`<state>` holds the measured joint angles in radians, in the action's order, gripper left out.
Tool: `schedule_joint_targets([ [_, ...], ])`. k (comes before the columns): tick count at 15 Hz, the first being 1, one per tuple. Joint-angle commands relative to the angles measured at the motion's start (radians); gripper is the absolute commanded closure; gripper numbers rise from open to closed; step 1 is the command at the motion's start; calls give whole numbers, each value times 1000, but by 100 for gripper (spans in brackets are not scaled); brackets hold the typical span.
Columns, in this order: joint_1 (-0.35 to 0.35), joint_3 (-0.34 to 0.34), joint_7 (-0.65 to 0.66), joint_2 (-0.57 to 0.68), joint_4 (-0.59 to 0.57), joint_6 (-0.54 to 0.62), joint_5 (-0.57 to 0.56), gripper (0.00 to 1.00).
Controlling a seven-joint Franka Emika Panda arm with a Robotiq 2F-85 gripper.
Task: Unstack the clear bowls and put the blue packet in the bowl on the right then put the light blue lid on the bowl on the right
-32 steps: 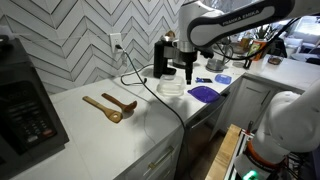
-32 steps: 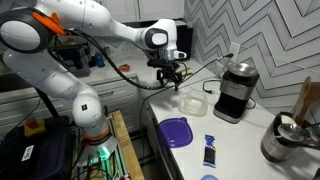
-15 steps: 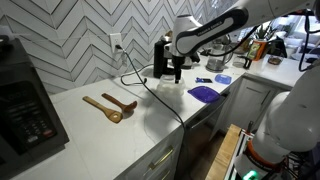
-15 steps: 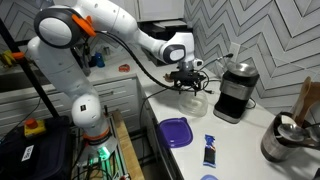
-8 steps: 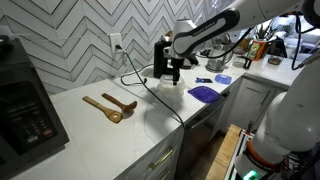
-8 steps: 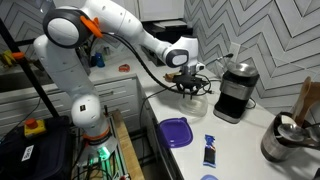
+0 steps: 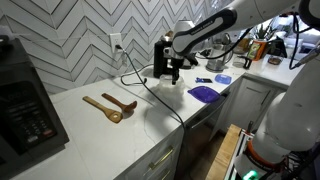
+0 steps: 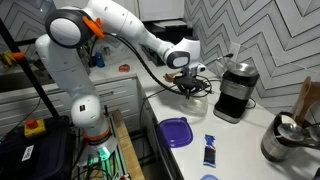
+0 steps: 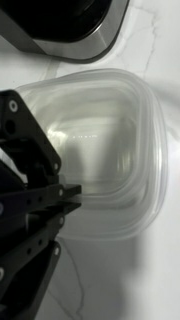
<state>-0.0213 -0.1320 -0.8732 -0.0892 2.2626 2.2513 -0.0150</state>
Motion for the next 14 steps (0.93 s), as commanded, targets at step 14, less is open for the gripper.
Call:
schedule_joint_targets([
  [14, -12, 69, 319, -287, 65, -182, -168, 98],
])
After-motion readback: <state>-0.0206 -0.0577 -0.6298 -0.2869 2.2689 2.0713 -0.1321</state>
